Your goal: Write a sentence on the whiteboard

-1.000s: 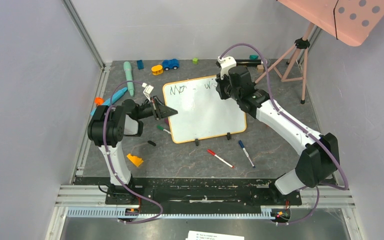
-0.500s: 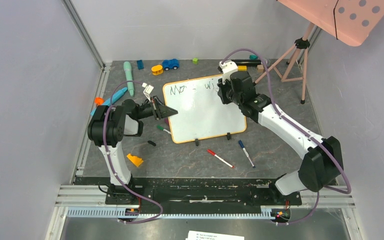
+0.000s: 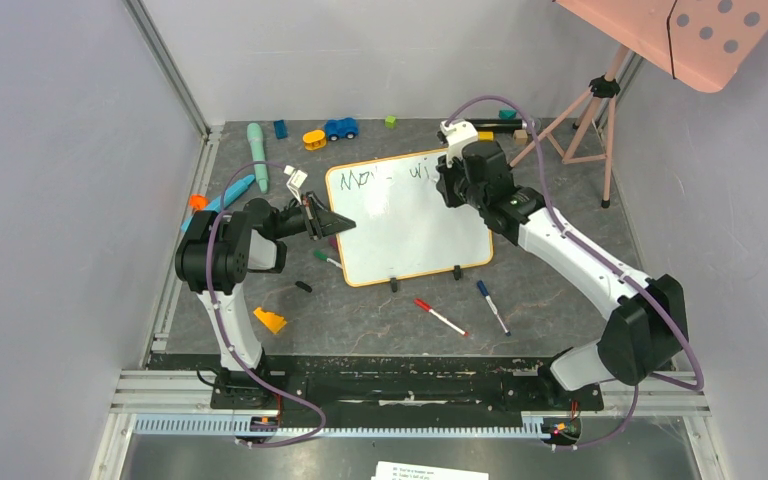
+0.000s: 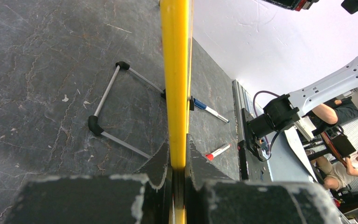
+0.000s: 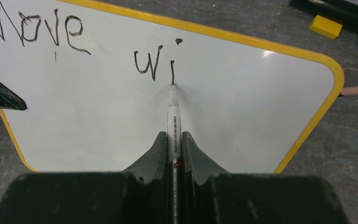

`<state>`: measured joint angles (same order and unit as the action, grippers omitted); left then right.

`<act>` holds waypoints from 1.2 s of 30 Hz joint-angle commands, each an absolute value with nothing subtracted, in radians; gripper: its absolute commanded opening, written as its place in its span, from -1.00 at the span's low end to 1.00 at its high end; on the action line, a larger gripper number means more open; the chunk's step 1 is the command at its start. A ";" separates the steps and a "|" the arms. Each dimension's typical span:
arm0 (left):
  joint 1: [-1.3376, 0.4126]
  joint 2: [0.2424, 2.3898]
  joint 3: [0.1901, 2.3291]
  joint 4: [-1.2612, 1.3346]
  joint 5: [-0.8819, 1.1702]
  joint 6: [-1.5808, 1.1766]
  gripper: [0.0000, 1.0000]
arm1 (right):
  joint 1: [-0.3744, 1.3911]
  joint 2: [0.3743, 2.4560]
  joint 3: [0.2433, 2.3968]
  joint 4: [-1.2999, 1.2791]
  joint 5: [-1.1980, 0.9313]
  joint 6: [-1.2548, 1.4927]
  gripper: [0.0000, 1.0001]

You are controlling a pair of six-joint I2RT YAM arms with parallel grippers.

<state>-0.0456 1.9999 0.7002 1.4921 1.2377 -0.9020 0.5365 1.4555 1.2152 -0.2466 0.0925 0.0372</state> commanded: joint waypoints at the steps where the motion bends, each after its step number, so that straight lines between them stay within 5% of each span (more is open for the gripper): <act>1: -0.045 2.003 0.706 1.557 1.228 -0.784 -0.96 | 0.520 1.412 1.294 -0.227 0.093 0.041 -1.00; 36: -0.045 2.002 0.705 1.557 1.230 -0.781 -0.96 | 0.483 1.511 1.333 -0.280 0.104 0.023 -1.00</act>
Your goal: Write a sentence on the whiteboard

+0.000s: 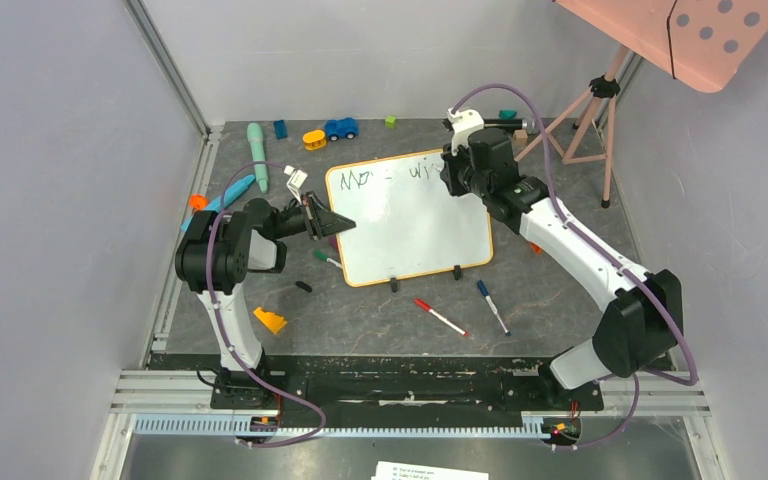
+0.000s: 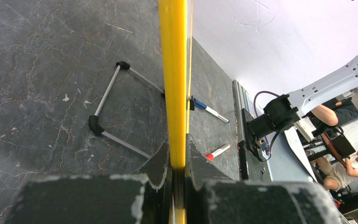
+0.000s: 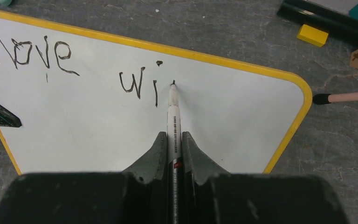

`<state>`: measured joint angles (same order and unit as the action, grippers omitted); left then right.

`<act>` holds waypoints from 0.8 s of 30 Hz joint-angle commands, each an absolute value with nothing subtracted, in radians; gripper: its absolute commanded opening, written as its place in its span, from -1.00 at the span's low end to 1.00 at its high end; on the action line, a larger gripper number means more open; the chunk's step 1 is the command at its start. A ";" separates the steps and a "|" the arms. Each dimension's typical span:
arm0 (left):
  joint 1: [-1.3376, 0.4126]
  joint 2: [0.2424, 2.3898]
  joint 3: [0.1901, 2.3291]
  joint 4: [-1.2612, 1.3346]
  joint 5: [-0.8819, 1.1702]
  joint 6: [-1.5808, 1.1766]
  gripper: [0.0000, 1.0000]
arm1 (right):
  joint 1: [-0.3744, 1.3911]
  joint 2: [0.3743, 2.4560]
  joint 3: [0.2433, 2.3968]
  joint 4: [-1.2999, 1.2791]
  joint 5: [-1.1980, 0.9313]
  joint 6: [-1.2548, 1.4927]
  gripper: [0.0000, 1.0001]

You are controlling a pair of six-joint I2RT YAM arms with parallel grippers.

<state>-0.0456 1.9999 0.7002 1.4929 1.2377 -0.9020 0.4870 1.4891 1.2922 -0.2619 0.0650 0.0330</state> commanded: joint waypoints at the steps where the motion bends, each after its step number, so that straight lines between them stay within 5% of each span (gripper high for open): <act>1: -0.045 2.001 0.705 1.557 1.229 -0.781 -0.96 | 0.484 1.511 1.330 -0.283 0.118 0.023 -1.00; 24: -0.045 2.002 0.705 1.557 1.227 -0.783 -0.96 | 0.469 1.445 1.300 -0.252 0.145 0.009 -1.00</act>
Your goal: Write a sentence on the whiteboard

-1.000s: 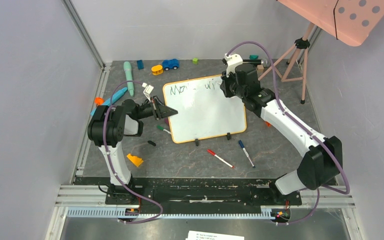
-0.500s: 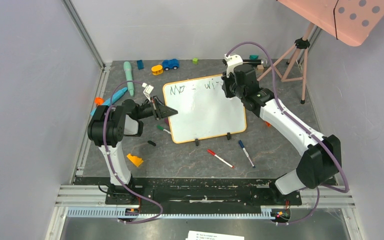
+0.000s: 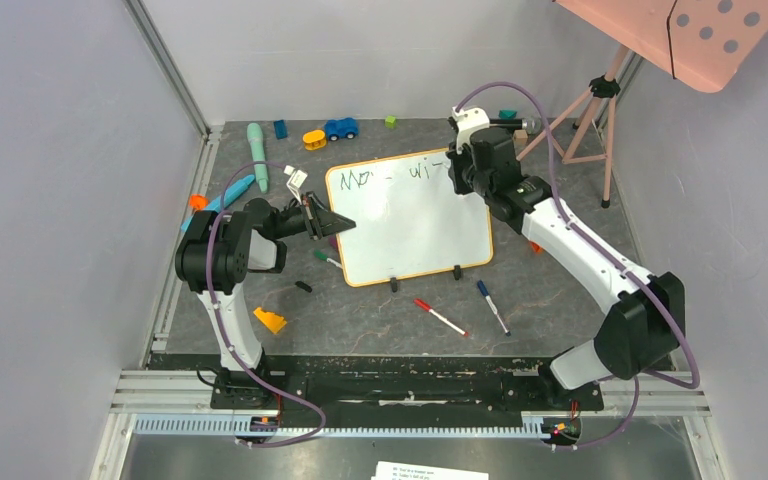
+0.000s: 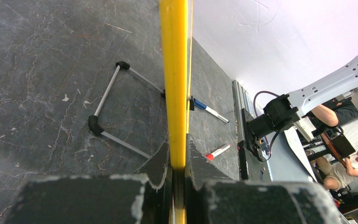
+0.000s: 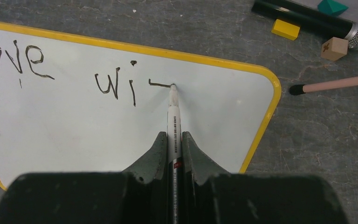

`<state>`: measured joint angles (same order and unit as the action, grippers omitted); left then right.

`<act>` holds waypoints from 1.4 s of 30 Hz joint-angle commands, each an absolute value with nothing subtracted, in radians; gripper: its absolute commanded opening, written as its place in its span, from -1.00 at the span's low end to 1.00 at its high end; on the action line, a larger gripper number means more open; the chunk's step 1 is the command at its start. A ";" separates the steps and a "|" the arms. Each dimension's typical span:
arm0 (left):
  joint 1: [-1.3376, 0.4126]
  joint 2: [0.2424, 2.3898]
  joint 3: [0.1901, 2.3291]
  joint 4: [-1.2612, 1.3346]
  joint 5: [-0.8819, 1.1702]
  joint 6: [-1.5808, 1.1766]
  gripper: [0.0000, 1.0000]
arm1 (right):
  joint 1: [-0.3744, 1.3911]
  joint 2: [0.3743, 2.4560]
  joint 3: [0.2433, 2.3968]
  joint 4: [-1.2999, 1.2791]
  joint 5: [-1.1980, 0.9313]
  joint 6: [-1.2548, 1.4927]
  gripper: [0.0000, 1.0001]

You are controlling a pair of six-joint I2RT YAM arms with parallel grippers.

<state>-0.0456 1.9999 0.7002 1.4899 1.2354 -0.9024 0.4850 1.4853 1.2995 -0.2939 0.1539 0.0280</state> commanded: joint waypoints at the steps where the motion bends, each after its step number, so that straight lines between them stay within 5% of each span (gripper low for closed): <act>1: -0.045 2.003 0.704 1.557 1.228 -0.782 -0.96 | 0.470 1.439 1.300 -0.246 0.136 0.009 -1.00; 42: -0.045 2.008 0.712 1.557 1.229 -0.788 -0.96 | 0.469 1.441 1.227 -0.227 0.078 -0.002 -1.00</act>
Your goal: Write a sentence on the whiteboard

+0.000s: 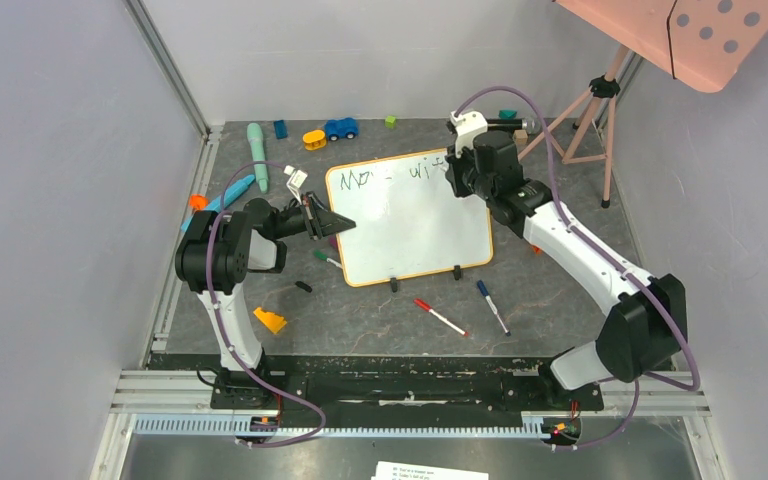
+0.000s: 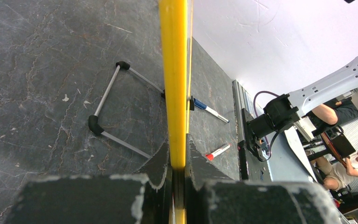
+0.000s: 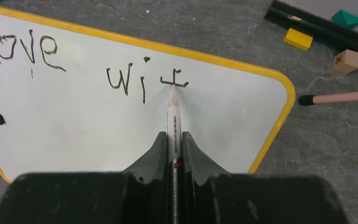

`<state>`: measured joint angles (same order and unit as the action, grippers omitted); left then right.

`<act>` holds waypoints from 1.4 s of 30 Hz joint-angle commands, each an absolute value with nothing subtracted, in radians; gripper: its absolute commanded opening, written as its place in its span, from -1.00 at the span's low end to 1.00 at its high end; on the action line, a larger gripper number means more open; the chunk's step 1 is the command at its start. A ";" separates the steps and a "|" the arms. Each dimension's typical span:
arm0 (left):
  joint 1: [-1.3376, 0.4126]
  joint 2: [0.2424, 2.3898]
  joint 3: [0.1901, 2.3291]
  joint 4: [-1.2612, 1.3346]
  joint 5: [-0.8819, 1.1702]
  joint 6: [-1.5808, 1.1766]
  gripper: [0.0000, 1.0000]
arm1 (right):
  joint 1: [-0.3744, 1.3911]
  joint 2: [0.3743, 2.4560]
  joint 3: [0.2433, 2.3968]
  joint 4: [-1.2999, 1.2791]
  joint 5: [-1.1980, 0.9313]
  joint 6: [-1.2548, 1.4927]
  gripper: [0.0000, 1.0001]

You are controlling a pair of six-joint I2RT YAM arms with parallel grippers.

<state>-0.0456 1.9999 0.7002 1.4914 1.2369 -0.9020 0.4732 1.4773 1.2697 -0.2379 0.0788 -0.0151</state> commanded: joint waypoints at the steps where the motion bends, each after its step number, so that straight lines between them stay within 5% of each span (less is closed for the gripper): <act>1: -0.044 2.008 0.712 1.557 1.229 -0.789 -0.96 | 0.469 1.438 1.221 -0.228 0.076 -0.001 -1.00; 42: -0.045 2.001 0.706 1.557 1.229 -0.782 -0.96 | 0.456 1.425 1.275 -0.262 0.126 0.008 -1.00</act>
